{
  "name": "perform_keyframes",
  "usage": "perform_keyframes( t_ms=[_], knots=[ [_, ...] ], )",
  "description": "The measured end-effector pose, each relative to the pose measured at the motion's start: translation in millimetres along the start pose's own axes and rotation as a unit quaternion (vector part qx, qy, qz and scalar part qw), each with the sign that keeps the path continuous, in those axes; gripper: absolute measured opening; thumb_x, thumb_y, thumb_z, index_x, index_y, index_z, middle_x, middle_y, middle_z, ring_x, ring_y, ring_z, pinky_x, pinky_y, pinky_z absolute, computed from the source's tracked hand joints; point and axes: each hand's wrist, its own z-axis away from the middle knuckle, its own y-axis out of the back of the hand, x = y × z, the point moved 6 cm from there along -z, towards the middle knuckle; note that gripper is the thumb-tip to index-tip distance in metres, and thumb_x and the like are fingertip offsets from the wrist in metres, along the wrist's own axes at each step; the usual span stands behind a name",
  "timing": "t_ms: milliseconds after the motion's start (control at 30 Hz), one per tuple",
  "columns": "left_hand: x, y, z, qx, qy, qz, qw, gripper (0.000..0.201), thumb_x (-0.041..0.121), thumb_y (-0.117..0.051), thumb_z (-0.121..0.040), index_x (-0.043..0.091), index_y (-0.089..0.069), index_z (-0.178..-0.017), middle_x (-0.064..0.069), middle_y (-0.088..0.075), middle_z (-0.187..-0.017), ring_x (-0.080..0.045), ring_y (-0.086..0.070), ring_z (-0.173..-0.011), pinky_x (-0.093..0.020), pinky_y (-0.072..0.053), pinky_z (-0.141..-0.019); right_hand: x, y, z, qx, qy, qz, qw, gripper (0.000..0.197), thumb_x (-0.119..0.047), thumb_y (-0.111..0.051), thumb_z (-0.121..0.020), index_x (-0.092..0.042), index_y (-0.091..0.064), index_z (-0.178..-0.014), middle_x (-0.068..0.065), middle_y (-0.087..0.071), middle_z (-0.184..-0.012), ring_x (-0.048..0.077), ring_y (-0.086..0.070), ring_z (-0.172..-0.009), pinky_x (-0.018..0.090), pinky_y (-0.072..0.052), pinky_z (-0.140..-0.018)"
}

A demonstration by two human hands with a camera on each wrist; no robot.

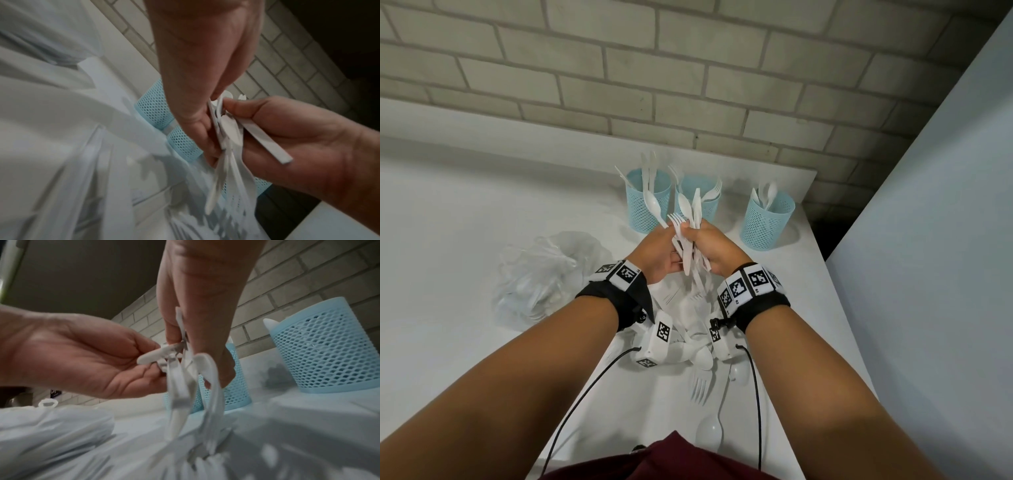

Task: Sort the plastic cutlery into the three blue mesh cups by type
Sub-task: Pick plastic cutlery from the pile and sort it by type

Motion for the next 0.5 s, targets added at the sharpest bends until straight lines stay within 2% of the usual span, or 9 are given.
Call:
perform_keyframes(
  t_ms=[67,167,233,333,367,433,467,500],
  knots=[
    [-2,1,-1,0.013,0.001,-0.022,1.000,0.040,0.038,-0.032,-0.101,0.016,-0.053,-0.127,-0.006,-0.068,-0.096,-0.019,-0.067,-0.081,-0.030,-0.054,-0.062,3,-1,-2,0.003,0.001,0.020,1.000,0.018,-0.025,-0.041,-0.100,-0.019,-0.048,-0.116,0.015,-0.062,-0.108,0.035,-0.060,-0.105,0.056,-0.045,-0.098],
    [-5,-4,-2,-0.012,0.005,-0.033,0.999,0.053,0.049,-0.021,-0.099,0.019,-0.051,-0.130,-0.009,-0.065,-0.116,-0.021,-0.065,-0.099,-0.033,-0.054,-0.071,5,2,-5,0.020,0.010,0.043,0.999,0.017,-0.036,-0.044,-0.098,-0.026,-0.053,-0.108,0.014,-0.064,-0.116,0.031,-0.063,-0.106,0.052,-0.048,-0.096],
    [-6,-11,-2,-0.034,-0.004,-0.040,0.999,0.056,0.051,-0.019,-0.098,0.018,-0.051,-0.130,-0.011,-0.063,-0.120,-0.022,-0.063,-0.103,-0.035,-0.053,-0.077,3,4,-4,0.030,0.021,0.033,0.999,0.017,-0.035,-0.044,-0.098,-0.025,-0.056,-0.105,0.012,-0.067,-0.108,0.027,-0.065,-0.100,0.047,-0.050,-0.094],
    [-7,-17,-2,-0.063,-0.006,-0.027,0.998,0.057,0.050,-0.026,-0.098,0.011,-0.049,-0.131,-0.015,-0.060,-0.124,-0.024,-0.061,-0.106,-0.035,-0.052,-0.083,2,5,-6,0.021,0.034,0.009,0.999,0.018,-0.032,-0.041,-0.099,-0.023,-0.057,-0.100,0.006,-0.064,-0.091,0.023,-0.063,-0.089,0.043,-0.050,-0.090],
    [-7,-19,-3,-0.076,-0.004,-0.016,0.997,0.057,0.049,-0.028,-0.098,0.009,-0.047,-0.133,-0.016,-0.059,-0.127,-0.025,-0.060,-0.109,-0.035,-0.052,-0.085,3,6,-7,0.023,0.035,0.009,0.999,0.022,-0.033,-0.039,-0.100,-0.021,-0.057,-0.103,0.006,-0.064,-0.093,0.023,-0.062,-0.092,0.043,-0.049,-0.093],
    [-6,-20,-3,-0.094,-0.007,0.002,0.996,0.056,0.044,-0.028,-0.099,0.006,-0.042,-0.138,-0.016,-0.056,-0.131,-0.027,-0.055,-0.119,-0.035,-0.049,-0.092,6,6,-9,0.018,0.022,0.017,0.999,0.040,-0.045,-0.034,-0.099,-0.019,-0.057,-0.117,0.008,-0.065,-0.108,0.026,-0.060,-0.106,0.044,-0.048,-0.097],
    [-6,-19,-2,-0.099,-0.010,0.008,0.995,0.052,0.038,-0.028,-0.101,0.004,-0.039,-0.140,-0.015,-0.055,-0.130,-0.027,-0.055,-0.119,-0.034,-0.048,-0.093,8,7,-10,0.018,0.007,0.022,1.000,0.049,-0.052,-0.030,-0.097,-0.020,-0.056,-0.123,0.008,-0.064,-0.113,0.026,-0.060,-0.108,0.043,-0.050,-0.093],
    [-6,-18,-1,-0.105,-0.012,0.014,0.994,0.048,0.031,-0.028,-0.102,0.003,-0.037,-0.140,-0.014,-0.059,-0.123,-0.026,-0.058,-0.113,-0.031,-0.050,-0.089,9,8,-12,0.021,-0.009,0.023,0.999,0.054,-0.057,-0.027,-0.095,-0.021,-0.055,-0.124,0.008,-0.065,-0.111,0.025,-0.062,-0.103,0.038,-0.054,-0.082]
  ],
)
